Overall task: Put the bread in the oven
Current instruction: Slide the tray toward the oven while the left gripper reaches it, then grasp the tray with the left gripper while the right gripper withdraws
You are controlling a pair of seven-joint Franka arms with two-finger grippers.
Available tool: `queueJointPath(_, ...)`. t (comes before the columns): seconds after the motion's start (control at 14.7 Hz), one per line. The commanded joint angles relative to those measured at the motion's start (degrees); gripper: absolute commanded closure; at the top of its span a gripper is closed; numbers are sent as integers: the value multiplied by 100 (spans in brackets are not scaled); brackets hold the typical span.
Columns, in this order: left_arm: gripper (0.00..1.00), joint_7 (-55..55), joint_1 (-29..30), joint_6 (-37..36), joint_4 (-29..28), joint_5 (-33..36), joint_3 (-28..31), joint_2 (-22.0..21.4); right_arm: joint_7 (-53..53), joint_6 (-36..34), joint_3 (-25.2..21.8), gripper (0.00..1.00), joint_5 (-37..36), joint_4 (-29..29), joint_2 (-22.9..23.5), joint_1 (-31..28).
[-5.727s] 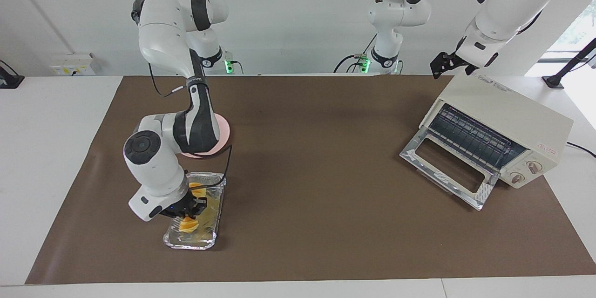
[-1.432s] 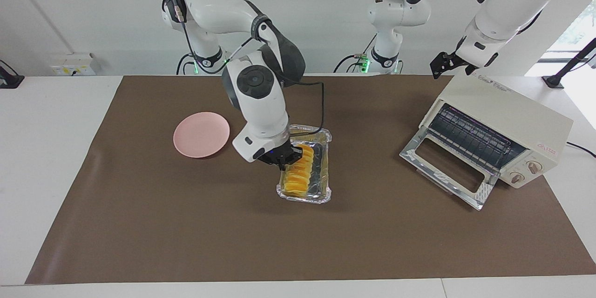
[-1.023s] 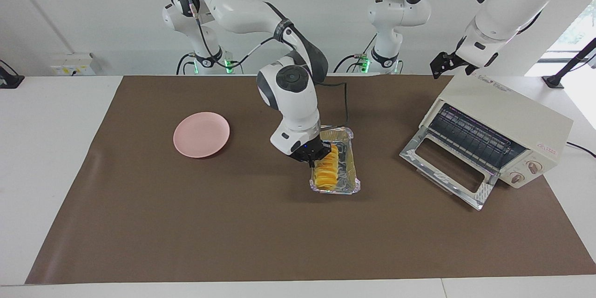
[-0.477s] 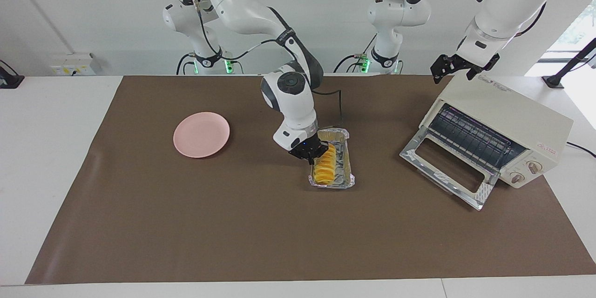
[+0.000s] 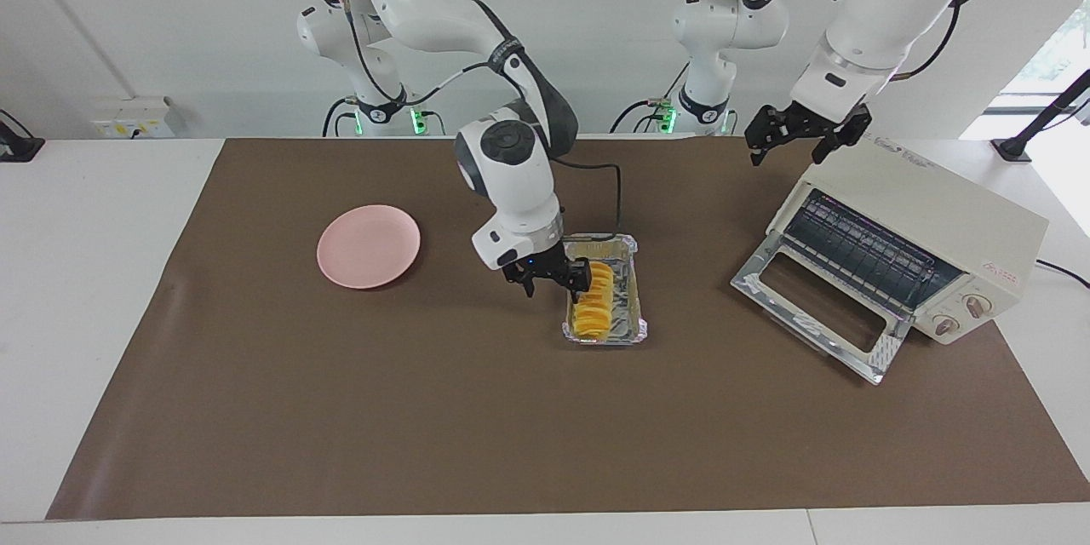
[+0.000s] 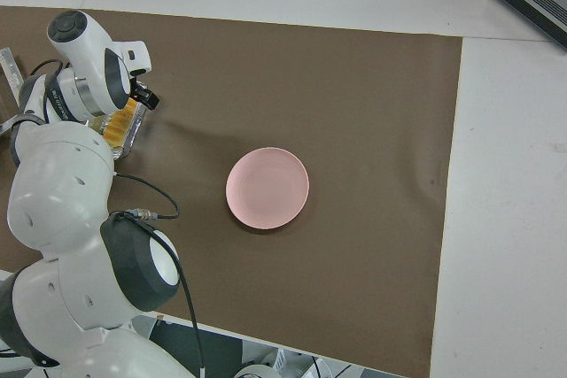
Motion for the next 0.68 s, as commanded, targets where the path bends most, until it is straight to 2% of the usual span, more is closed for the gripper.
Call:
queueJointPath(0.0,0,-471,-630,-74,1086,-40,26,1377,-455,-499,49,0,84,-7,-323,-388)
queueJointPath(0.14,0,-1008,-1140,794,955,117,26,1634,-1298,-938,5,0,84,-16,-560,-738)
queueJointPath(0.48,0,-2097,-1984,2149,806,179,26,2512,-3591,-1887,-4,0,49,-77,-1026,-1863)
queueJointPath(0.61,0,-2450,-2143,2685,360,241,26,2690,-4637,-2292,-22,0,5,-95,-1159,-2321)
